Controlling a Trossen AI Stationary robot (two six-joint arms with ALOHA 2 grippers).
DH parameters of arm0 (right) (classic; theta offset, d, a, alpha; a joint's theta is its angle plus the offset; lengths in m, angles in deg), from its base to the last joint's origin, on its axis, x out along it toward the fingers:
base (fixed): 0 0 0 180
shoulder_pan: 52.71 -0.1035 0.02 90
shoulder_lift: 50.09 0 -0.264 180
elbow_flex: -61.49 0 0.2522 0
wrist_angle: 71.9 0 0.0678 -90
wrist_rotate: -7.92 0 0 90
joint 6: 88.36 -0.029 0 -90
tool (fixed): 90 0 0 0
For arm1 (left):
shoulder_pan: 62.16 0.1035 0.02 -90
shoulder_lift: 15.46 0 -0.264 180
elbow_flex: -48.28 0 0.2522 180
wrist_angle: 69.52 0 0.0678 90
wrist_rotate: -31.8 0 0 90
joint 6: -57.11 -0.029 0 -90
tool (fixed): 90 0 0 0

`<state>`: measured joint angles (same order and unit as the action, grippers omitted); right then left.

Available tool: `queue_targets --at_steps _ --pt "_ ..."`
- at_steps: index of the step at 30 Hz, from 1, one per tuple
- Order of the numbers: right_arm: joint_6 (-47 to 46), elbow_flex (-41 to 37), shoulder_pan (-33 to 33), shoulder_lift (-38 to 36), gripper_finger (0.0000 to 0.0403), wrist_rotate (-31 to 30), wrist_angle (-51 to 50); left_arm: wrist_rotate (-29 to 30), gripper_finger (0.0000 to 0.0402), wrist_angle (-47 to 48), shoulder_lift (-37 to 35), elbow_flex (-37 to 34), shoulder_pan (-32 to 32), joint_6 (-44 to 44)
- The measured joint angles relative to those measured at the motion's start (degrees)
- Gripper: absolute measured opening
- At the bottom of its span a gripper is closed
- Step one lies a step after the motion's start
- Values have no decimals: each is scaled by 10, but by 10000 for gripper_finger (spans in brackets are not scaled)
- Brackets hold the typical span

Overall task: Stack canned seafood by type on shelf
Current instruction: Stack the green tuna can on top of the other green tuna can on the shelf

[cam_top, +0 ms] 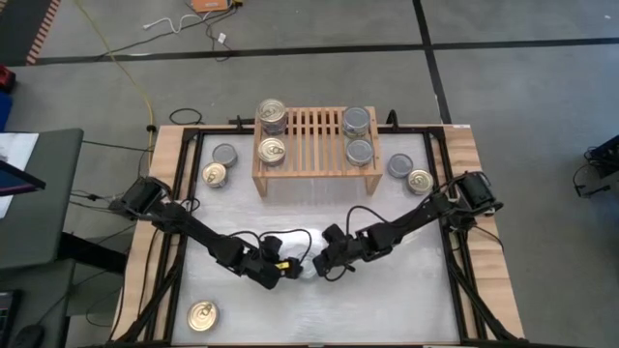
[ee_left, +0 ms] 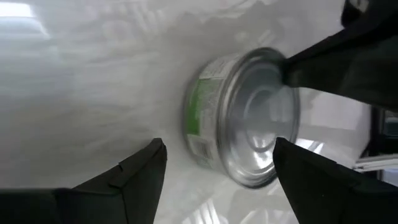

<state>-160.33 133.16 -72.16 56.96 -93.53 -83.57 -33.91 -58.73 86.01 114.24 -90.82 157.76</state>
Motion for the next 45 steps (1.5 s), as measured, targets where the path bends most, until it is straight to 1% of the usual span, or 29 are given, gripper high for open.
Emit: queue_targets --at_steps 2,5,12,16,22,27,31,37,41,45 --pt "0 0 -2 0 47 0 -1 3 283 -17 0 0 0 -13" --pt "0 0 -4 0 47 0 -2 11 283 -18 0 0 0 -22" --pt "4 0 -7 0 26 -5 -3 12 283 -29 0 0 0 -21" --pt "4 0 -7 0 20 -5 -4 0 283 -32 3 0 0 -7" --pt "0 1 -7 -1 28 -5 -20 -2 283 -83 21 1 0 -4" --pt "-5 1 -7 -1 21 -5 -25 -3 283 -129 46 0 0 9" --pt "-14 1 -12 -1 22 -6 -30 -2 283 -137 54 0 0 29" --pt "-21 1 -16 -1 21 -6 -34 -4 283 -140 54 0 0 30" --pt "-22 1 -17 -1 21 -6 -37 -31 283 -141 54 0 0 36" --pt "-33 1 -22 -1 22 -6 -46 -36 283 -143 54 1 -7 42"
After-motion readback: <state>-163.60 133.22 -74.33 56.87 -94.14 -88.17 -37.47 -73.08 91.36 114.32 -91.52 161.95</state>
